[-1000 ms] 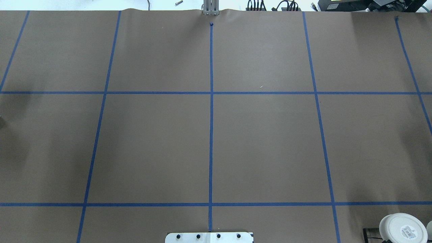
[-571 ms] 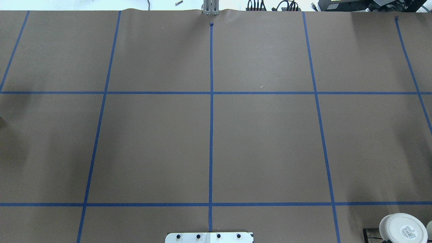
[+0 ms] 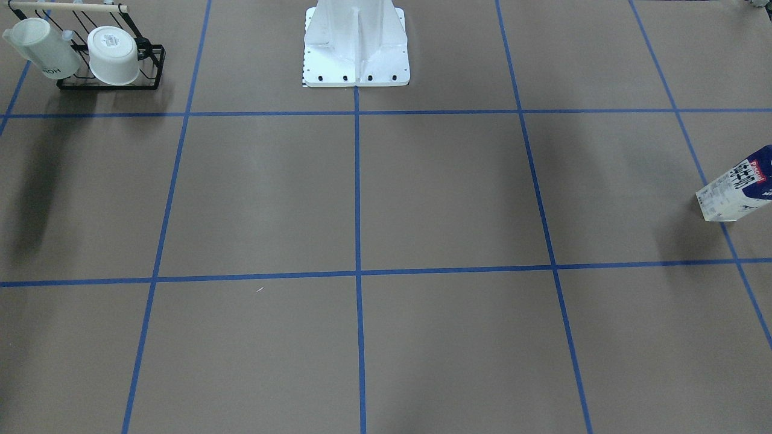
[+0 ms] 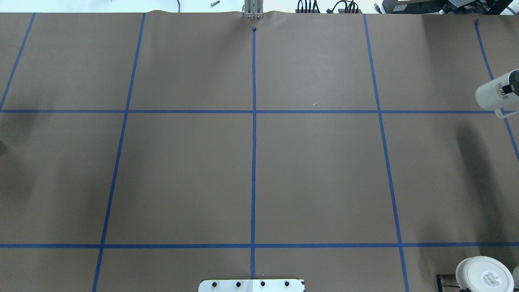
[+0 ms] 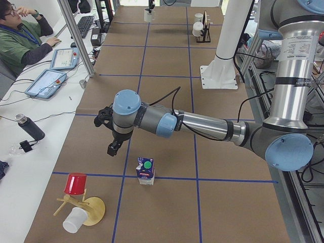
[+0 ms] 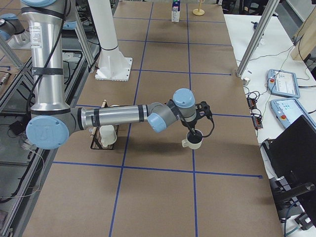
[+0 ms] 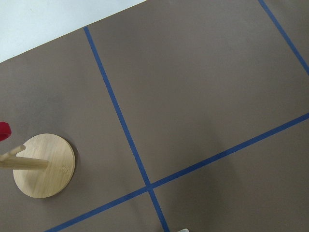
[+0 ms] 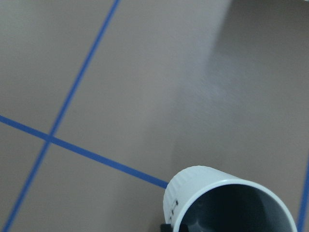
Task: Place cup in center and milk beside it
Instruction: 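Carry the white mug with the right gripper toward the table's center square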
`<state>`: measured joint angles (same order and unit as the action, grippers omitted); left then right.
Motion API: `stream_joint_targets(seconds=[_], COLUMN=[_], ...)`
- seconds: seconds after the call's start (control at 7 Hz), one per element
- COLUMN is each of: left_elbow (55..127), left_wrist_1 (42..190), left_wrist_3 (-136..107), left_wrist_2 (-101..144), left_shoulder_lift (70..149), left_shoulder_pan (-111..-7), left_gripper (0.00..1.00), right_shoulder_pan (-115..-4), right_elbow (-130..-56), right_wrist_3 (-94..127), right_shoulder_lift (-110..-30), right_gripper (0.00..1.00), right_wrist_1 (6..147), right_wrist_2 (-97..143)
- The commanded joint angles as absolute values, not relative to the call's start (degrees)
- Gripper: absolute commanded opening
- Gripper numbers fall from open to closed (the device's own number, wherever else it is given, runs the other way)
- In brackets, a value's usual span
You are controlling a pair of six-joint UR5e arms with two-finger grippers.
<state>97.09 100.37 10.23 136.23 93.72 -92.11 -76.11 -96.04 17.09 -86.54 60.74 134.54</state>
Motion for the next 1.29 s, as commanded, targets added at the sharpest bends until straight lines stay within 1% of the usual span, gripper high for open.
stream_joint_targets(seconds=[0.0, 0.14, 0.29, 0.43, 0.57, 0.71, 0.86, 1.0, 1.14], left_elbow=[97.12, 97.03, 97.03, 97.03, 97.03, 96.86, 96.77, 96.77, 96.77], left_wrist_1=[100.37, 100.37, 100.37, 100.37, 100.37, 100.37, 100.37, 100.37, 100.37], left_wrist_3=[10.2, 10.2, 10.2, 10.2, 10.2, 10.2, 10.2, 10.11, 10.19], left_wrist_2=[136.23, 136.23, 136.14, 136.14, 136.23, 136.23, 136.14, 136.23, 136.23], left_shoulder_lift=[93.69, 93.69, 93.69, 93.69, 93.69, 93.69, 93.69, 93.78, 93.69], left_shoulder_pan=[-92.11, -92.02, -92.02, -92.11, -92.02, -92.02, -92.02, -92.02, -92.02], left_gripper=[0.98, 0.98, 0.98, 0.99, 0.98, 0.98, 0.98, 0.98, 0.98], right_shoulder_pan=[-65.46, -58.78, -53.58, -49.52, -43.22, -37.33, -32.74, -28.08, -25.34], right_elbow=[-96.42, -96.07, -96.15, -96.76, -96.94, -96.86, -96.33, -94.94, -91.09], right_wrist_3=[32.97, 40.36, 47.65, 51.12, 57.33, 64.18, 71.12, 75.28, 79.15], right_shoulder_lift=[-74.94, -70.79, -66.4, -60.09, -53.24, -48.65, -46.34, -42.84, -38.1], right_gripper=[0.0, 0.0, 0.0, 0.0, 0.0, 0.0, 0.0, 0.0, 0.0], right_wrist_1=[60.99, 61.0, 64.39, 75.47, 87.68, 94.5, 97.09, 101.82, 104.13], right_wrist_2=[131.61, 125.13, 119.67, 115.88, 108.36, 102.02, 97.78, 93.12, 92.38])
